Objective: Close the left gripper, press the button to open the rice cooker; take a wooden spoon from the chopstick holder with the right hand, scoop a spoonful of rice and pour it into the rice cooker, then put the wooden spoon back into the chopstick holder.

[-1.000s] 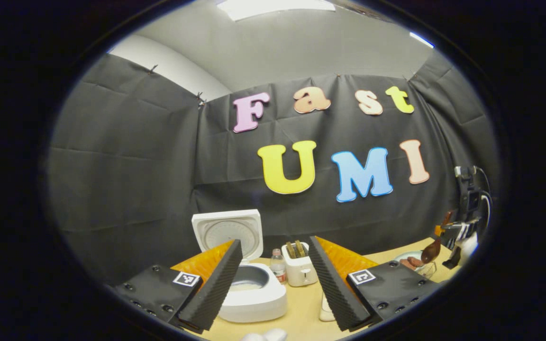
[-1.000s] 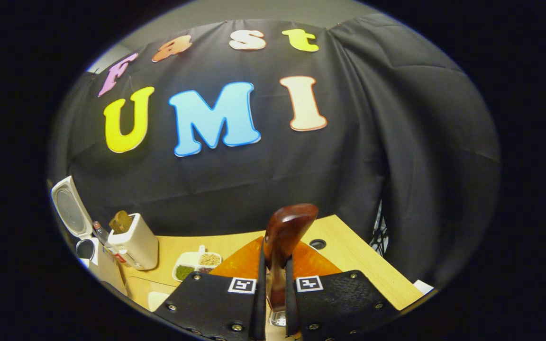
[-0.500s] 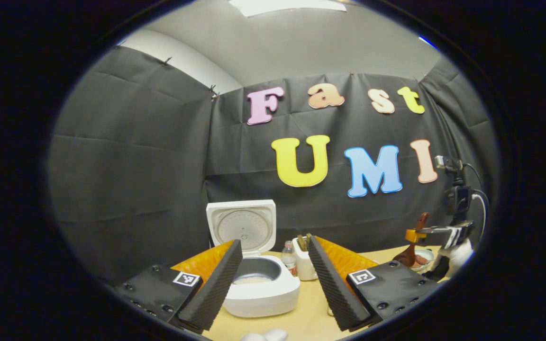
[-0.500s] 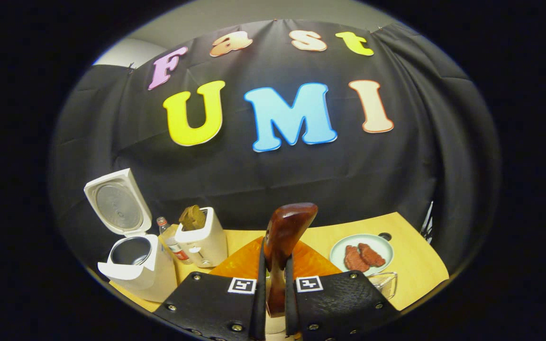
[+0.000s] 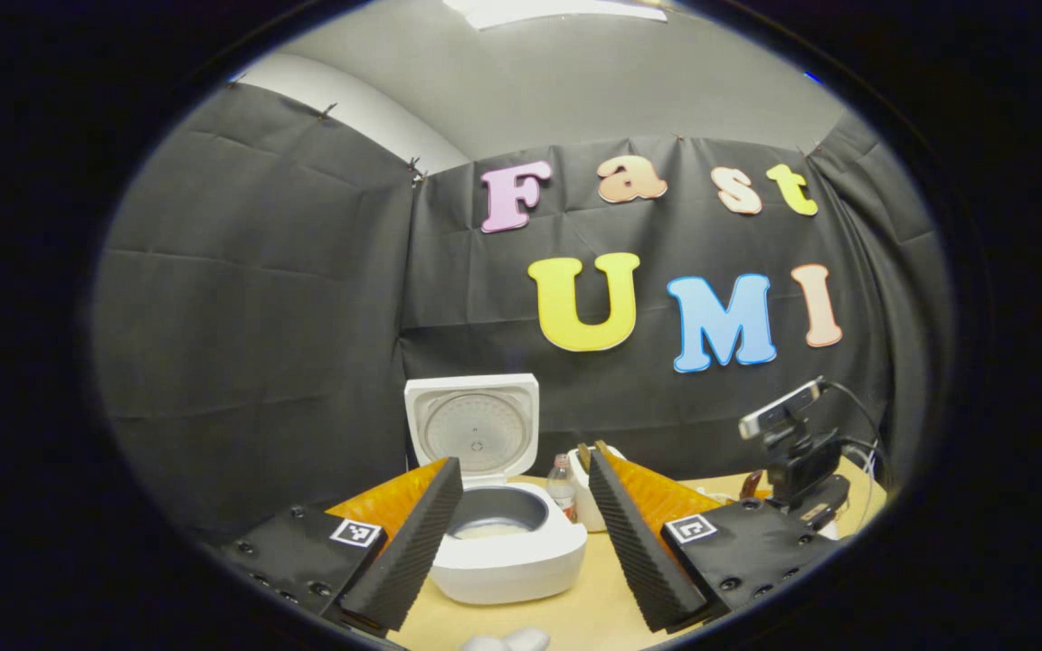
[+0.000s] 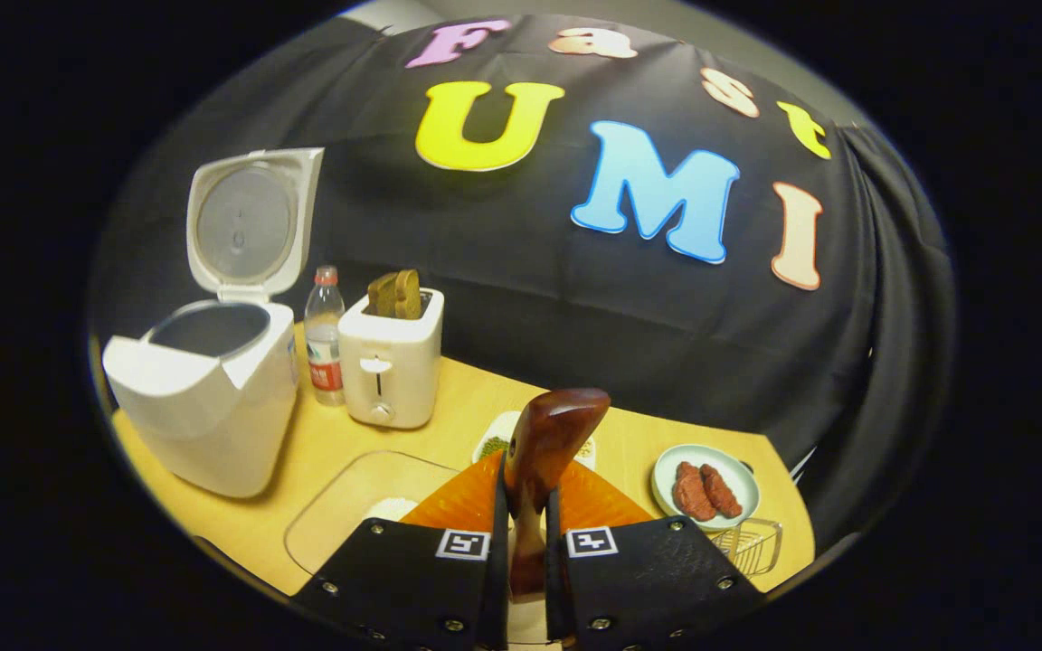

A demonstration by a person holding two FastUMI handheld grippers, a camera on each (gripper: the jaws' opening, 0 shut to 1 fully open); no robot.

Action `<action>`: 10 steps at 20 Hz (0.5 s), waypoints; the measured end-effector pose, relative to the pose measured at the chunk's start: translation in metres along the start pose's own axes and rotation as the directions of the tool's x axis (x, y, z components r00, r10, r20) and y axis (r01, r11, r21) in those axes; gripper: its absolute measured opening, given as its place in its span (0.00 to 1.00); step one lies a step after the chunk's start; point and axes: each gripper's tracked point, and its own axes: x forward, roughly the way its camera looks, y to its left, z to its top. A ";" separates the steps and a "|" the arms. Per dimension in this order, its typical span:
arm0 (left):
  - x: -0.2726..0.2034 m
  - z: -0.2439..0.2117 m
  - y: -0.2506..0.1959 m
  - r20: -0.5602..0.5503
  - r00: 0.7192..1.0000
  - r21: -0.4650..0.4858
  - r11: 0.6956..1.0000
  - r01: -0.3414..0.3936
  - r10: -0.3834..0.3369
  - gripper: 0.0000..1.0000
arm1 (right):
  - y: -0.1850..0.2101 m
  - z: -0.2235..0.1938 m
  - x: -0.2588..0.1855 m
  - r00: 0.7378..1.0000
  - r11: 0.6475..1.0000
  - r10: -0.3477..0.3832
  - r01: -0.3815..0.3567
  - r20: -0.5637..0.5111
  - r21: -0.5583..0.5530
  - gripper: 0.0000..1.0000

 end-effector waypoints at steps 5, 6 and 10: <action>0.000 -0.010 0.005 -0.017 1.000 0.025 1.000 -0.004 0.005 0.99 | 0.013 -0.024 0.015 0.999 0.994 -0.001 -0.002 -0.034 -0.106 0.17; 0.000 -0.013 0.004 -0.022 1.000 0.027 1.000 -0.004 0.005 0.99 | 0.018 -0.028 0.015 0.999 0.994 0.009 -0.013 -0.042 -0.105 0.17; 0.003 -0.017 0.007 -0.034 0.999 0.023 1.000 -0.007 0.008 0.99 | 0.037 -0.035 0.014 0.997 0.997 0.047 -0.051 -0.068 -0.060 0.16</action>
